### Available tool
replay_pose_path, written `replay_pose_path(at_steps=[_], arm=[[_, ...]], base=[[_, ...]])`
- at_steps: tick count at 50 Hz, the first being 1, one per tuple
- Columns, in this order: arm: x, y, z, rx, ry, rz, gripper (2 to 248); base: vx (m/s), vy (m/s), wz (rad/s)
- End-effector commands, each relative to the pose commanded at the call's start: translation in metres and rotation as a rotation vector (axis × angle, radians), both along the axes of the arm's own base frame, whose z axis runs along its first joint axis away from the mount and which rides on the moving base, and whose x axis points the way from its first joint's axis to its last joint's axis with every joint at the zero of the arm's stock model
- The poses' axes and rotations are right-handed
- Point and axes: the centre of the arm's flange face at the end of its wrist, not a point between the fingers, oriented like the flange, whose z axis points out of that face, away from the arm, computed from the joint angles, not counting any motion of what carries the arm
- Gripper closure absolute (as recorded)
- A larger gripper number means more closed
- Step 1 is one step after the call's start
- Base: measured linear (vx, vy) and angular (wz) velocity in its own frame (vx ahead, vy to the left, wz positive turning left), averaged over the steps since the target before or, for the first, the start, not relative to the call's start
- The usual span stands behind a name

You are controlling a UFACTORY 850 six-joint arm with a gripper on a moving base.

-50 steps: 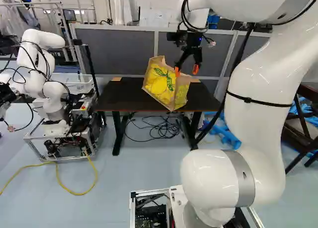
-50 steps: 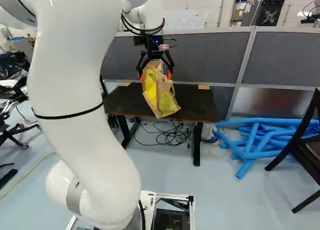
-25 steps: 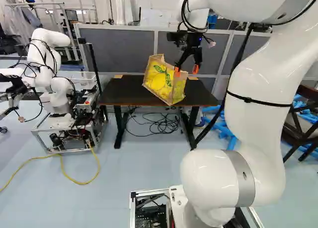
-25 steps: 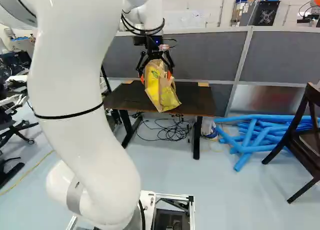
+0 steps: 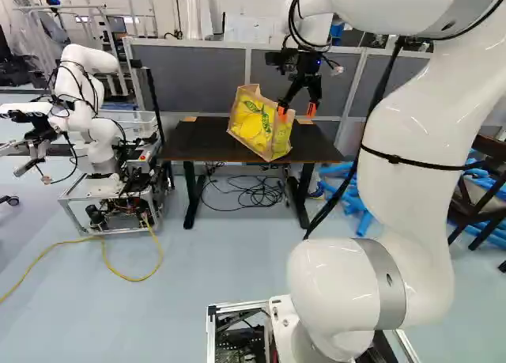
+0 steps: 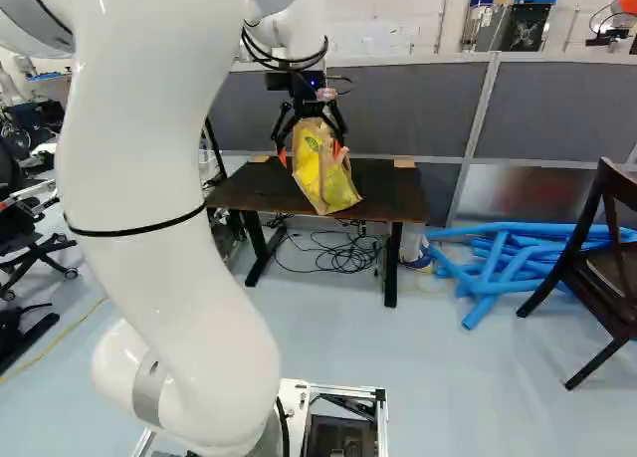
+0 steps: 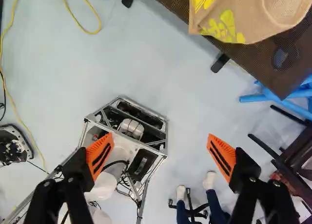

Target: Pick up the bag on the ground and place it on the table

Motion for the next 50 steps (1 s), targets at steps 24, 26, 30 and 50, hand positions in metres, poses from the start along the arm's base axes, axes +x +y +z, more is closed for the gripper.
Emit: replay_pose_path(at_steps=[24, 26, 30, 50], arm=[[0.0000, 0.0000, 0.0000, 0.000, 0.000, 0.000, 3], [0.0000, 0.0000, -0.0001, 0.000, 0.000, 0.000, 3], [-0.0001, 0.0001, -0.0004, 0.000, -0.002, -0.001, 3], [-0.0015, 0.0015, -0.0064, -0.005, -0.023, -0.010, 3]], base=[[-0.009, 0.000, 0.001], [0.000, 0.000, 0.000], [0.000, 0.000, 0.000], [0.000, 0.000, 0.000]])
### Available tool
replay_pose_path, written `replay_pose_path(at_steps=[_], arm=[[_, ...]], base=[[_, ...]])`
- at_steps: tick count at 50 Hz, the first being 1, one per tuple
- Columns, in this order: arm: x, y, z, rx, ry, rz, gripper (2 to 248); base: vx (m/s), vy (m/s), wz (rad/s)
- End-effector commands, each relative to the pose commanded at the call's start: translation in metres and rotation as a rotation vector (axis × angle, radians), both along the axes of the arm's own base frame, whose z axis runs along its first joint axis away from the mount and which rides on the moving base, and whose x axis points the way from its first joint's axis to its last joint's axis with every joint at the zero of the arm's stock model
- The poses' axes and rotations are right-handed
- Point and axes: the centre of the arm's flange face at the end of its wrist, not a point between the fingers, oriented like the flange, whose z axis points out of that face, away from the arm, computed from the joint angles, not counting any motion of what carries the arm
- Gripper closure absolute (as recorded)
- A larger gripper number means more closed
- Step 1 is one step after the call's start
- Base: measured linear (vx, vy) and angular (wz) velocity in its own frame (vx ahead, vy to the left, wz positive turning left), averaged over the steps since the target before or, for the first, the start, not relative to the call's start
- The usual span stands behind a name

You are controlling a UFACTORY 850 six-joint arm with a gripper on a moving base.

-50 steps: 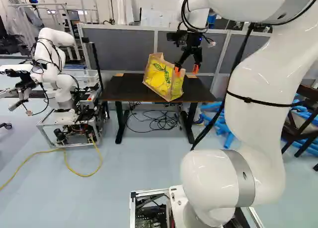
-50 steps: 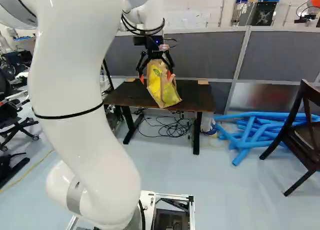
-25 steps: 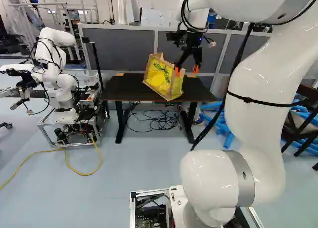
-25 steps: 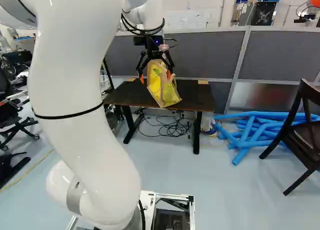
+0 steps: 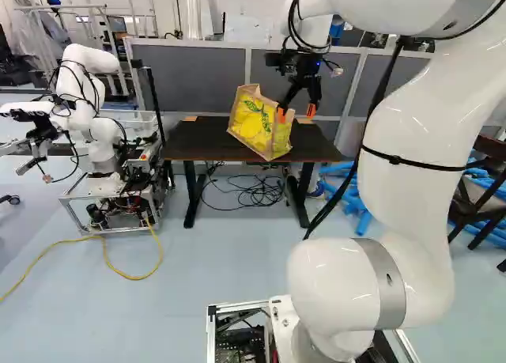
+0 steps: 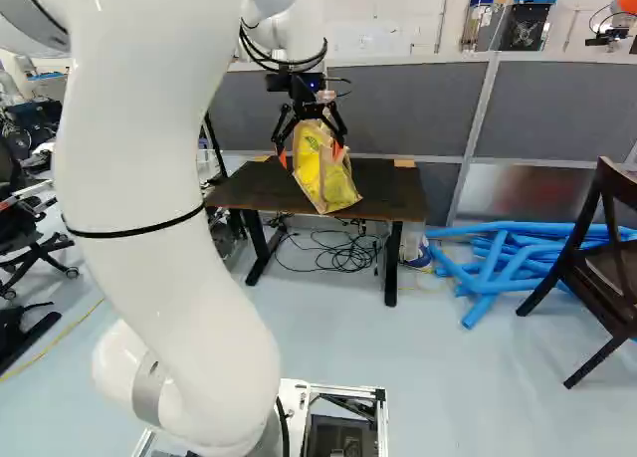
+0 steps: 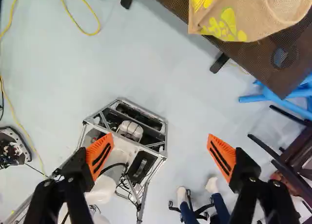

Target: Pick up the bag on the ground and place it on the table

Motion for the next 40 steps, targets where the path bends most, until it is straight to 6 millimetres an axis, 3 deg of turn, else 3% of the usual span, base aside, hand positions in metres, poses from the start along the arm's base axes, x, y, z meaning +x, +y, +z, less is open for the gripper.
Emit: replay_pose_path(at_steps=[40], arm=[[-0.010, 0.008, -0.033, -0.022, -0.124, -0.054, 3]], base=[[0.000, 0.000, 0.000]])
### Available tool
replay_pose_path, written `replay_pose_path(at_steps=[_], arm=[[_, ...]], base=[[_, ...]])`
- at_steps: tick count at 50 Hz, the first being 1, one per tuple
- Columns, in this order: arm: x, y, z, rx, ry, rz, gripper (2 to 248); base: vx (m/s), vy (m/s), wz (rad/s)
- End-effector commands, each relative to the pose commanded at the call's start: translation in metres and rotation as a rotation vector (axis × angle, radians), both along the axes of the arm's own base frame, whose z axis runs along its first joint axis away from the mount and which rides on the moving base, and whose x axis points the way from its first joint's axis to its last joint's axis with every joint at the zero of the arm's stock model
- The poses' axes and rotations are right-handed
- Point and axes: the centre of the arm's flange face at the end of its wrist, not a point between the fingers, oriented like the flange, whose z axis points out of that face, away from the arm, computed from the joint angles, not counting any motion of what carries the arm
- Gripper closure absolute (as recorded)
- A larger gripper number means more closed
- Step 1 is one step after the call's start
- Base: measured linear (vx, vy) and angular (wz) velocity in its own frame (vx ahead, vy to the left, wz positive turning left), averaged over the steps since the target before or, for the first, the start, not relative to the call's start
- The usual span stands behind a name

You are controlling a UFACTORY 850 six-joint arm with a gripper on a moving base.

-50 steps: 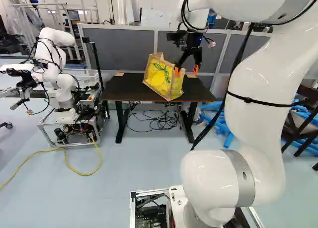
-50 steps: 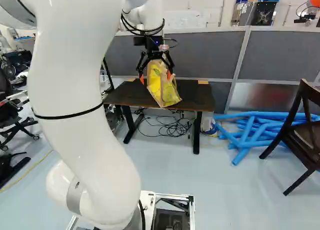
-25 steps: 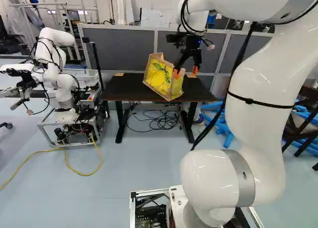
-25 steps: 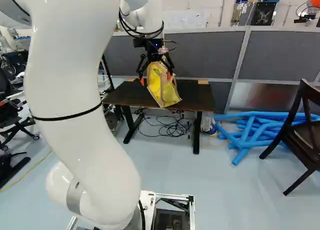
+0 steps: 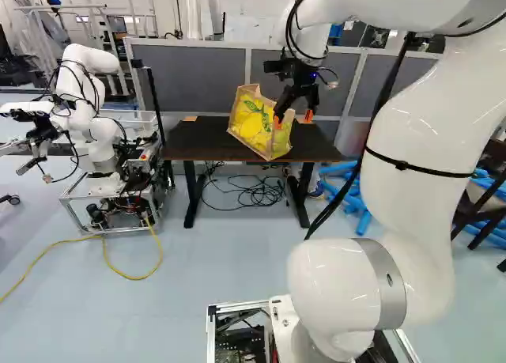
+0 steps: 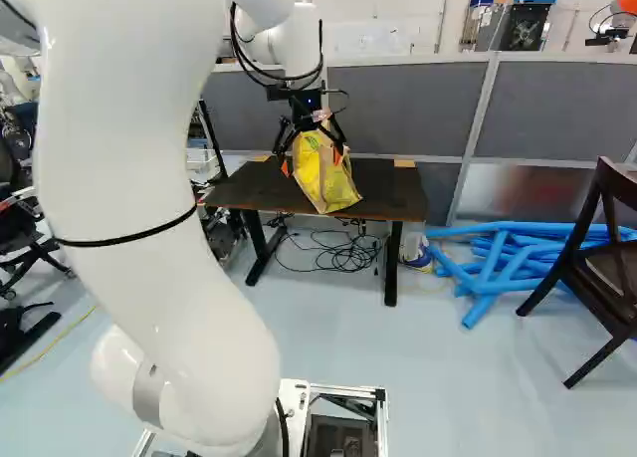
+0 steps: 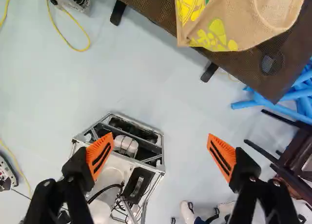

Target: Pick up the bag on the ground and place it on the table

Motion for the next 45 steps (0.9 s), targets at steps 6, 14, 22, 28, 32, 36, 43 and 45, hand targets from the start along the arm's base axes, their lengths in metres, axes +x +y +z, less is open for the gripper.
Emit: replay_pose_path(at_steps=[6, 14, 22, 28, 32, 36, 43, 45], arm=[[-0.003, 0.002, -0.007, -0.004, -0.028, -0.012, 3], [-0.007, 0.005, -0.018, -0.008, -0.069, -0.029, 3], [-0.012, 0.007, -0.029, -0.011, -0.114, -0.047, 3], [-0.016, 0.010, -0.039, -0.013, -0.151, -0.062, 3], [-0.020, 0.012, -0.045, -0.014, -0.177, -0.072, 3], [-0.023, 0.013, -0.052, -0.015, -0.206, -0.083, 3], [-0.030, 0.017, -0.064, -0.014, -0.256, -0.102, 3], [-0.033, 0.018, -0.068, -0.014, -0.271, -0.108, 3]], base=[[0.000, 0.000, 0.000], [0.000, 0.000, 0.000], [0.000, 0.000, 0.000], [0.000, 0.000, 0.000], [0.000, 0.000, 0.000], [0.000, 0.000, 0.000], [0.000, 0.000, 0.000], [0.000, 0.000, 0.000]])
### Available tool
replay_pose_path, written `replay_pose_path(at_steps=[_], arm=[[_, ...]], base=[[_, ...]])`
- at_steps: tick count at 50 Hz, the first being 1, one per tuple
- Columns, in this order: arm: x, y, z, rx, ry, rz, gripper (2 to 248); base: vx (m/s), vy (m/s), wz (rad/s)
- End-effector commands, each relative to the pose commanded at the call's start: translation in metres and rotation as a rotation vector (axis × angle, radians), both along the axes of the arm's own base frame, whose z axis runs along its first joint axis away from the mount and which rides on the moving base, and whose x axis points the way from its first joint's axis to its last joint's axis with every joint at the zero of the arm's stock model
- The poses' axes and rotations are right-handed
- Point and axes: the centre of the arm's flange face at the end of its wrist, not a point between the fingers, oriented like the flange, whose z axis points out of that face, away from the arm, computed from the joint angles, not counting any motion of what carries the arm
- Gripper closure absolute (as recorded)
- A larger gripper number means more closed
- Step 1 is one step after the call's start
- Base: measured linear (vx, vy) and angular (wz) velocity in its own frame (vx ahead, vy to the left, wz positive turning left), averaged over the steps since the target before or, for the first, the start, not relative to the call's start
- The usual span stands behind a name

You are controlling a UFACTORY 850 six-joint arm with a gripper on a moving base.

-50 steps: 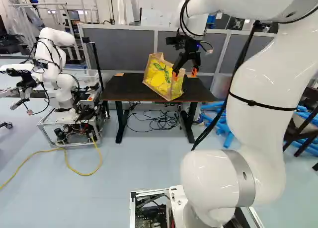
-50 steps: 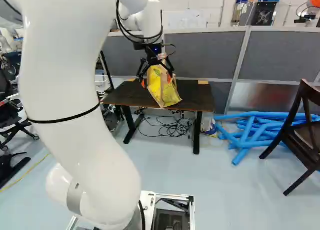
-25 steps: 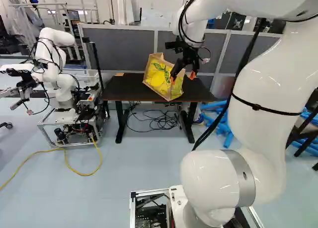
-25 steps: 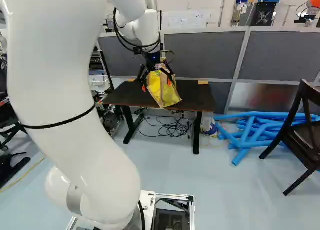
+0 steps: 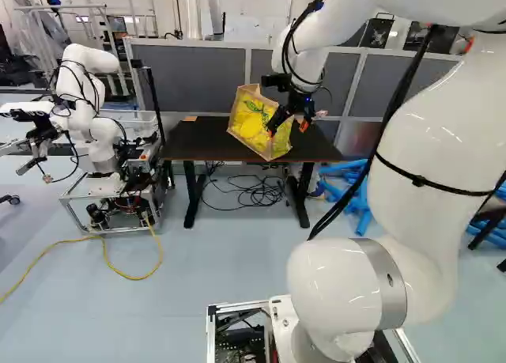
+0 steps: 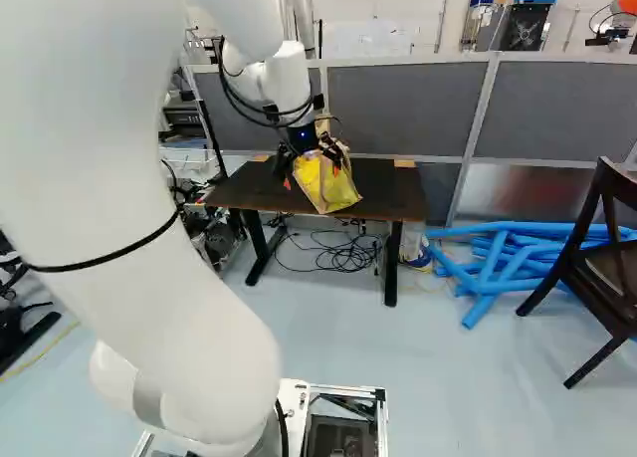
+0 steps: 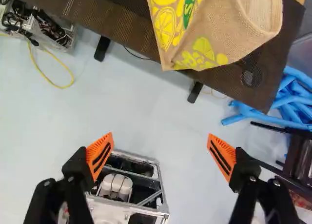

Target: Pick up the bag on the ground and place it on the table

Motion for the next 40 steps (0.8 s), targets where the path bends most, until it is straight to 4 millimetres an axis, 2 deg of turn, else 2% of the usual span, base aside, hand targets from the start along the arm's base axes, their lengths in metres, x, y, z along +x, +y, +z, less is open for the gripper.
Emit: replay_pose_path(at_steps=[40], arm=[[-0.063, 0.021, -0.075, 0.043, -0.337, -0.106, 3]], base=[[0.000, 0.000, 0.000]])
